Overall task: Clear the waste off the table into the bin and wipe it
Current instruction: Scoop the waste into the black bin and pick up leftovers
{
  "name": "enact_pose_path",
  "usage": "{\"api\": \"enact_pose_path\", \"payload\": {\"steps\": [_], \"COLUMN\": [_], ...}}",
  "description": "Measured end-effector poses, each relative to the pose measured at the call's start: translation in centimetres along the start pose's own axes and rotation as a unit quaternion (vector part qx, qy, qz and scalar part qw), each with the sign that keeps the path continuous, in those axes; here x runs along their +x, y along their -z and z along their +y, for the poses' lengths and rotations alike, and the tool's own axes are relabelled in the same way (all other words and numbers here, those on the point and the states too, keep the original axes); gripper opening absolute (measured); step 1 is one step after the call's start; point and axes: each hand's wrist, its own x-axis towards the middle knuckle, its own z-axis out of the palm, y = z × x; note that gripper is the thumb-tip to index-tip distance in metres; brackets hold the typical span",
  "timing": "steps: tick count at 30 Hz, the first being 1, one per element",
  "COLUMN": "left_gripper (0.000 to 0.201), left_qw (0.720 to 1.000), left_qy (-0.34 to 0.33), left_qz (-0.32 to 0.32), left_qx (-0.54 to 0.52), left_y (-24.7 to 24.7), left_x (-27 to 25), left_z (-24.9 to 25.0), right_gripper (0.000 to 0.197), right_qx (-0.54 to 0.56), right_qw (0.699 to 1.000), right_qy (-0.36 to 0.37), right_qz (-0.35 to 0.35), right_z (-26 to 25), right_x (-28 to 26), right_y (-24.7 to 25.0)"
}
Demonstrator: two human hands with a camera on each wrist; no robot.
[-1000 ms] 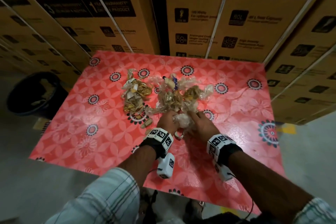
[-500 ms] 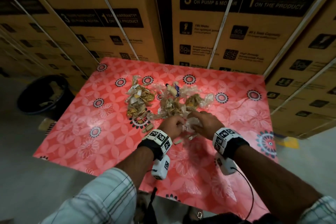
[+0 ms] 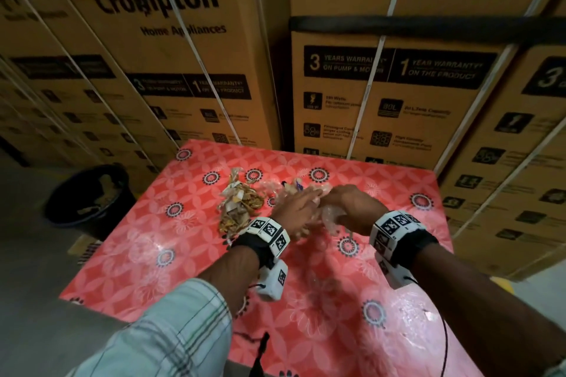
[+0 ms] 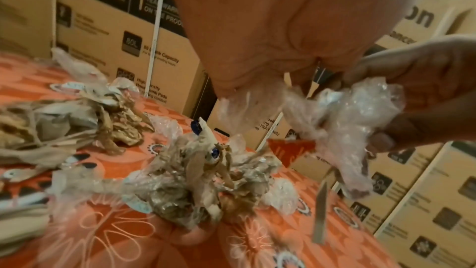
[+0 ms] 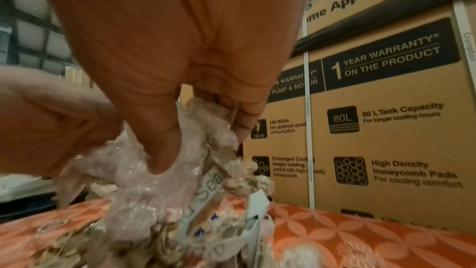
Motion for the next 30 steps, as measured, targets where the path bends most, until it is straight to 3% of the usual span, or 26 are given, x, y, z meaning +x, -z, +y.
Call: {"api": "enact_pose_path", "payload": {"steps": [2, 7, 10, 14, 18, 20, 24, 27, 30], "left_gripper": [0.048, 0.048, 0.051, 0.079, 0.063, 0.062, 0.021, 0.015, 0.015], "left_qw": [0.994, 0.980, 0.976, 0.958, 0.938, 0.919, 0.889, 0.875, 0.870], "left_qy": [0.020, 0.073, 0.056, 0.056, 0.045, 0.054, 0.013, 0.012, 0.009], "left_qz": [0.015, 0.050, 0.047, 0.020, 0.057, 0.087, 0.089, 0.066, 0.056], "left_qx": [-0.104, -0.178, -0.204, -0.281, -0.338, -0.381, -0.449, -0.480, -0.489], "left_y": [-0.3, 0.5, 0.3, -1.6, 0.5, 1.3, 2.8, 3.5, 2.9], "left_x": [0.0, -0.1, 1.0, 4.5, 2.1, 1.5, 1.5, 1.0, 0.7], "left_z": [0.2, 1.8, 1.5, -1.2, 3.0, 4.2, 3.9, 3.8, 3.2], "right_gripper": [0.055, 0.059, 0.037, 0.019, 0.017, 0.023, 0.052, 0.061, 0.055], "right_qx": [0.025, 0.103, 0.136, 0.127, 0.135, 0.147, 0.206, 0.292, 0.319], "right_qw": [0.998, 0.980, 0.959, 0.943, 0.924, 0.924, 0.934, 0.930, 0.920], "right_qy": [0.009, -0.037, -0.065, -0.068, -0.047, -0.039, -0.011, -0.010, -0.010], "right_qz": [0.056, 0.169, 0.240, 0.299, 0.354, 0.352, 0.293, 0.223, 0.228], "right_z": [0.0, -0.3, -1.1, -1.8, -2.6, -3.4, -3.9, -2.9, -2.3], "right_x": [0.2, 0.3, 0.5, 1.1, 1.5, 1.6, 1.3, 1.2, 1.0], "right_y": [0.8, 1.1, 1.0, 0.7, 0.7, 1.0, 0.9, 0.8, 0.3]}}
